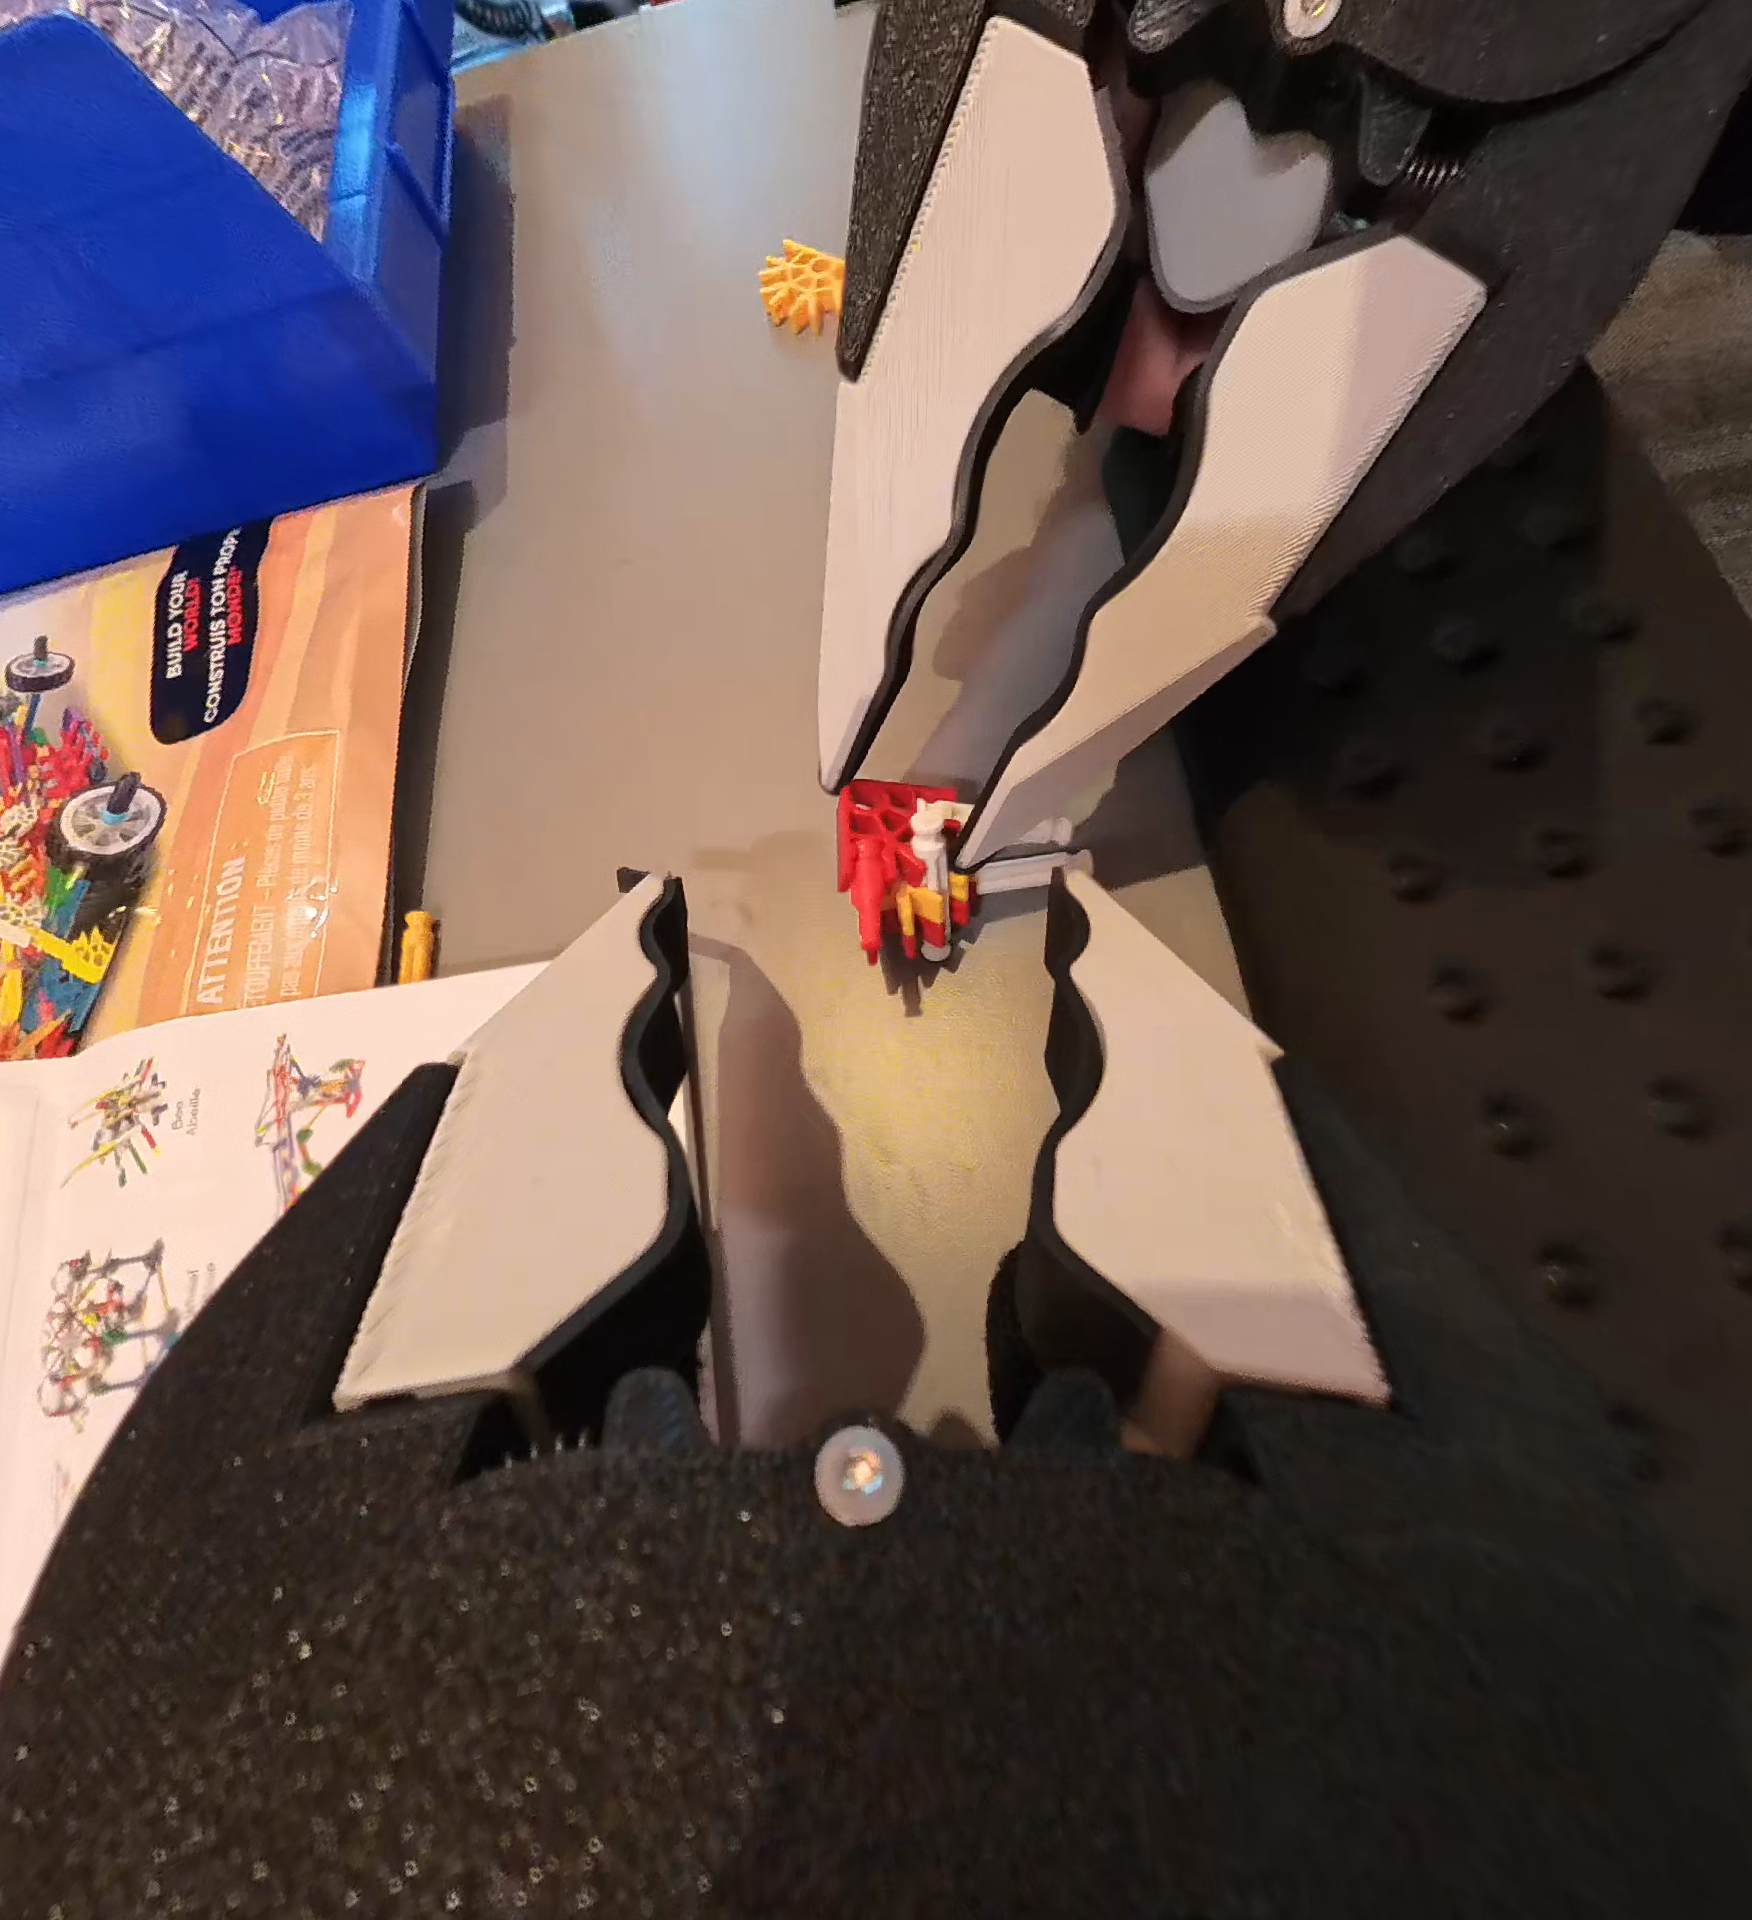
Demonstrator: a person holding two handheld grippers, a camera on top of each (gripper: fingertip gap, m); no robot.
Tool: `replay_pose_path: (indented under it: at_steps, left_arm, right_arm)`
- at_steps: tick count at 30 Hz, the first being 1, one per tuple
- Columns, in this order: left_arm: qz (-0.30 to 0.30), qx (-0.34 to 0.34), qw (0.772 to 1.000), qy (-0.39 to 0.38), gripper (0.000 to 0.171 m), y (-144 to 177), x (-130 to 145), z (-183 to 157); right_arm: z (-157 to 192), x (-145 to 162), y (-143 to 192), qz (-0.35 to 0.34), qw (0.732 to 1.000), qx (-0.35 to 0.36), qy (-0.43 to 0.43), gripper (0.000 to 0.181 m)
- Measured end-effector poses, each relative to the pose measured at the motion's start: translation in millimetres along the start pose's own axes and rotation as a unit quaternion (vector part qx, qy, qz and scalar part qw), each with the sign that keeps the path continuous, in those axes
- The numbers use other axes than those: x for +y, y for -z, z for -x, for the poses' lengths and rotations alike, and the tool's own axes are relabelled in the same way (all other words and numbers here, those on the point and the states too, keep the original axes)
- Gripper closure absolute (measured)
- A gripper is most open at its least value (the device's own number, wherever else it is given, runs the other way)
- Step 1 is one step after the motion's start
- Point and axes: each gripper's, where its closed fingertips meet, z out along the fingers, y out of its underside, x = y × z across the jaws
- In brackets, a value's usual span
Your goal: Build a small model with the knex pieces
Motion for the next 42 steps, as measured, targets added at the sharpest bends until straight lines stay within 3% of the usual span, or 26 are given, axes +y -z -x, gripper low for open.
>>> replay_pose_path:
  at_steps: [11, 42]
  left_arm:
    - [-0.003, -0.023, 1.0, -0.015, 0.104, 7, -3, 9]
    - [-0.011, -0.003, 1.0, -0.008, 0.106, -5, -1, 9]
  right_arm:
    - [-2, -6, -6, 0.01, 0.999, 0.031, 0.009, 0.156]
    - [-5, -5, -7, -0.002, 0.999, 0.032, -0.015, 0.157]
